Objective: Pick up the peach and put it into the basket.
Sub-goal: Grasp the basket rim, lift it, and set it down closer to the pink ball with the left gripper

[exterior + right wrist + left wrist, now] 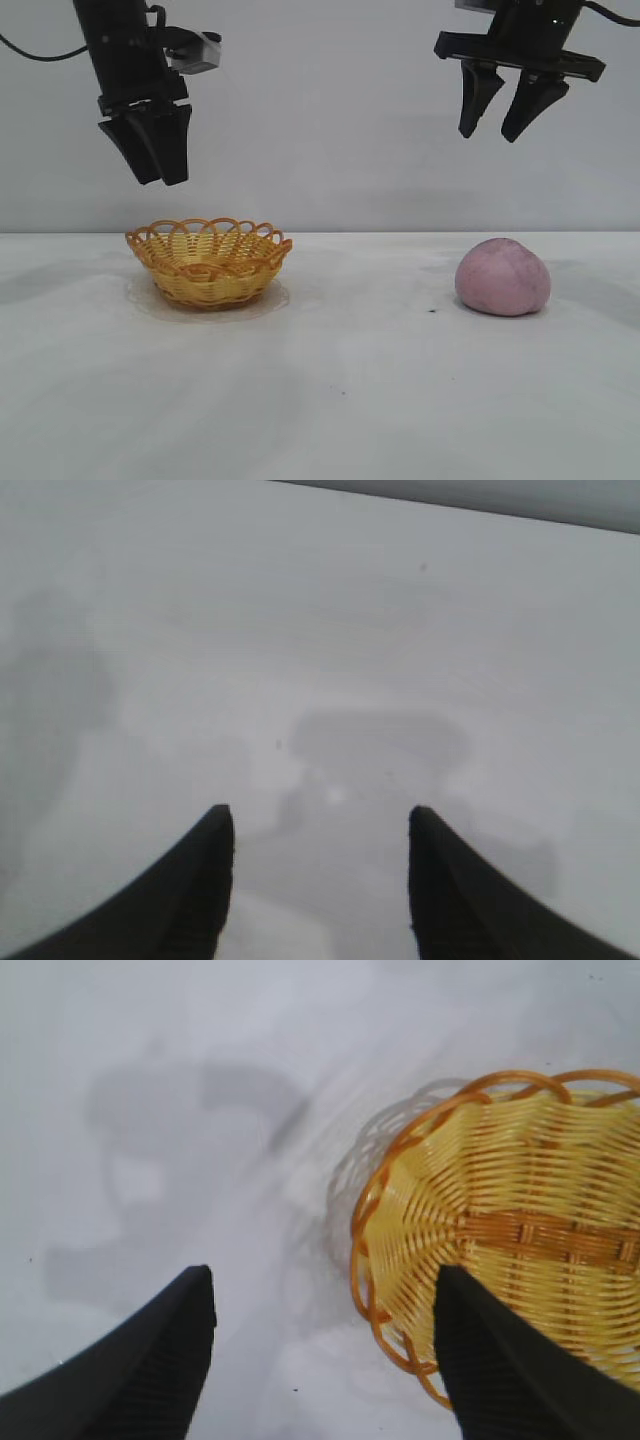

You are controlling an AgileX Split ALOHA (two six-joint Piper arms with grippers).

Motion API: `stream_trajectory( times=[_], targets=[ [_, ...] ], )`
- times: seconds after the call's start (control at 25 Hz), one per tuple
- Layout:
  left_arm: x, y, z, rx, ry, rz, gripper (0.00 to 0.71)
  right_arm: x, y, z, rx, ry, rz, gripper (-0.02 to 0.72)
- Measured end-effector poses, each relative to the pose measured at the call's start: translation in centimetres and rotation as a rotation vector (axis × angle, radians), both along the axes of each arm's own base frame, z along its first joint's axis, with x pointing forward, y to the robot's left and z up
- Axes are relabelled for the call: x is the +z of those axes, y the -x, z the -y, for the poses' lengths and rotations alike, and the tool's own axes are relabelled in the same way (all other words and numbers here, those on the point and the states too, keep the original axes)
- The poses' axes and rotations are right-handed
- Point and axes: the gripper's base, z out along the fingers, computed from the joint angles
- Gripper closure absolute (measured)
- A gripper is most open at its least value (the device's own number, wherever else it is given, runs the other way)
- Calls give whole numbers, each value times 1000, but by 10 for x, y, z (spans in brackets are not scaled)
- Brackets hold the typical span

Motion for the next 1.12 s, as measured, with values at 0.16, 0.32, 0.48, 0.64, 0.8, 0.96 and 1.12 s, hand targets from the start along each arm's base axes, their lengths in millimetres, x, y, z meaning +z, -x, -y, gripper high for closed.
stream_trajectory(
  times=[0.16,0.32,0.48,0.64,0.8,0.96,1.12],
  targets=[
    [-16,1,14,-34,-13,-29,260,0,0,0,2,6,0,385],
    [-32,0,15,-58,-40,-51,260,0,0,1,4,14,1,385],
    [-42,-1,15,-67,-50,-69,260,0,0,1,5,18,2,385],
    [-57,-2,15,-75,-58,-95,308,0,0,1,6,22,2,385],
    [-65,-4,15,-78,-60,-106,542,-1,0,2,9,35,5,385],
    [-61,-5,16,-50,-44,-109,633,-1,0,3,11,40,4,385],
    [-48,-9,16,90,-33,-100,674,-1,0,3,12,44,5,385]
  ],
)
